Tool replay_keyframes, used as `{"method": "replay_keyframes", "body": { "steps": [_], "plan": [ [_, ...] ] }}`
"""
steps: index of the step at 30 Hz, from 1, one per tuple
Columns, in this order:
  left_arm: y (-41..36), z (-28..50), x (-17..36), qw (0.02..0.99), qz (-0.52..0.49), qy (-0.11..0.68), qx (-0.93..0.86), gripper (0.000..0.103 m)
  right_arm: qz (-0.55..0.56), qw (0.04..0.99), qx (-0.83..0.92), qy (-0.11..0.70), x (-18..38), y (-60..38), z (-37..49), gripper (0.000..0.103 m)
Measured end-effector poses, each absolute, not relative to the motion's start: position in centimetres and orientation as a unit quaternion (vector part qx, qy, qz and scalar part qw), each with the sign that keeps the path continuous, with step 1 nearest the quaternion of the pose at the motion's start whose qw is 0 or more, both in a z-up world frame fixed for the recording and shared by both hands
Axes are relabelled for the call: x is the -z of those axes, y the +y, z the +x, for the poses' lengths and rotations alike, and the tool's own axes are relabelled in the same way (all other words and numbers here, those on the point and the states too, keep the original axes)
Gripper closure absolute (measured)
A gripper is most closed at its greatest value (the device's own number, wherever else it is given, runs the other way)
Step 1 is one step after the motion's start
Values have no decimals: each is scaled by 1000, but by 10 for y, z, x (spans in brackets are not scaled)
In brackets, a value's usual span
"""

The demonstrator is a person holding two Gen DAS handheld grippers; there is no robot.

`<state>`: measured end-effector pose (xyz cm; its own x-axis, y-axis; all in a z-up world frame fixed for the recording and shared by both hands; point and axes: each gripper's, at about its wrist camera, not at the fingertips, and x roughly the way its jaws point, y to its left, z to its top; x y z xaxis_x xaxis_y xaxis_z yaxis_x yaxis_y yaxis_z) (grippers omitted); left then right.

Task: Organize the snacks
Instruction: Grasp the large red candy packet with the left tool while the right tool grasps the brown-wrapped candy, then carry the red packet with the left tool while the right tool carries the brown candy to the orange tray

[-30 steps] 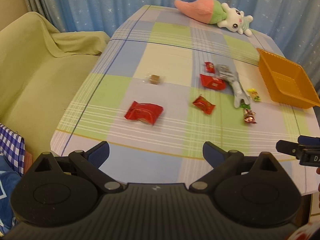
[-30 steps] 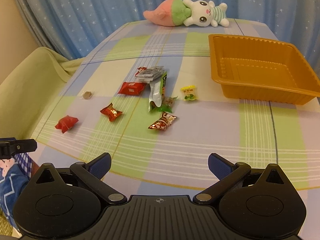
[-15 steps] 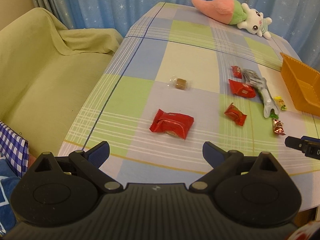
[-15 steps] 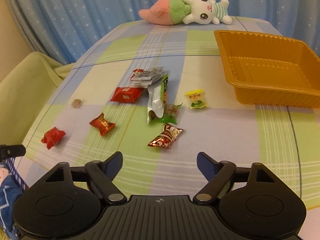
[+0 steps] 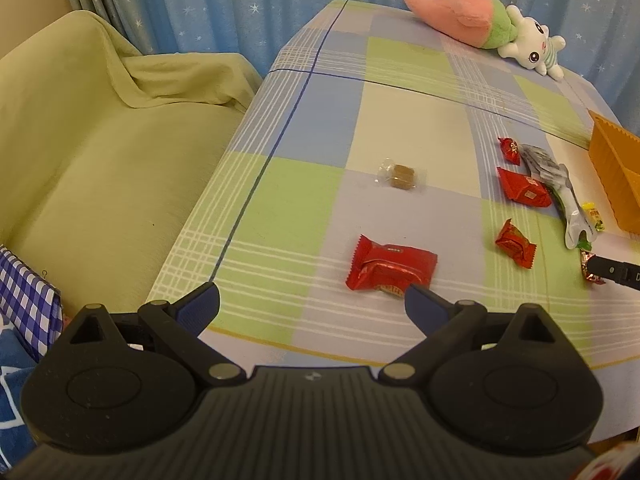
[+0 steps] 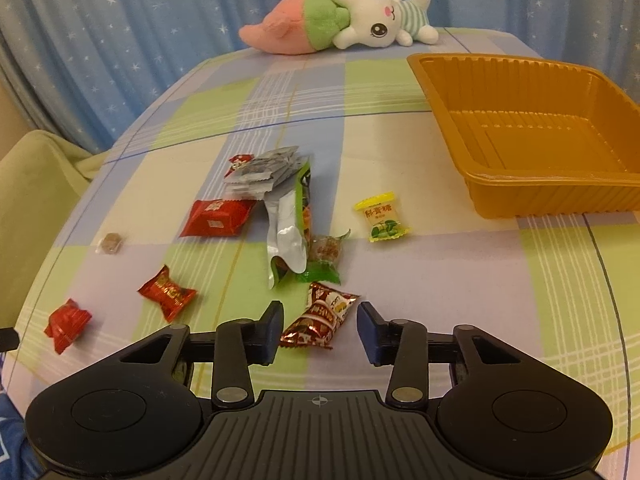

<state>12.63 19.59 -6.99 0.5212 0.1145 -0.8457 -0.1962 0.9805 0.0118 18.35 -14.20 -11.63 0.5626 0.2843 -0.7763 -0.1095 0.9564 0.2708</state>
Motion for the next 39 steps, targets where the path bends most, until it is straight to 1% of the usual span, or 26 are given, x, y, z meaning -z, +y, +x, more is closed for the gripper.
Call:
{"method": "replay_keyframes", "body": {
  "steps": [3,10,12,15,18,25,27,35,39],
  "plan": [
    [200,129,71,871,-39,482,-84,5,90,881,-103,453,119,-138,187,67],
    [205,137,75,873,-33,483,-61,7,53,887,-88,450,123,-125,185,72],
    [205,138,76,874,-31,482,-51,7,41,888,-85,450,123,-122,183,78],
    [205,141,78,876,-28,481,-34,9,35,888,-86,451,124,-118,180,81],
    [203,145,82,876,-25,481,-13,14,34,887,-84,452,123,-116,175,82],
    [196,154,89,881,-2,470,47,20,53,888,-54,453,113,-123,163,82],
    [192,156,90,884,18,463,68,23,61,890,-43,451,108,-127,159,82],
    [194,155,93,878,87,451,138,23,92,891,-2,445,99,-137,140,82],
    [192,160,99,872,112,451,156,27,104,890,16,444,98,-139,131,82]
  ]
}}
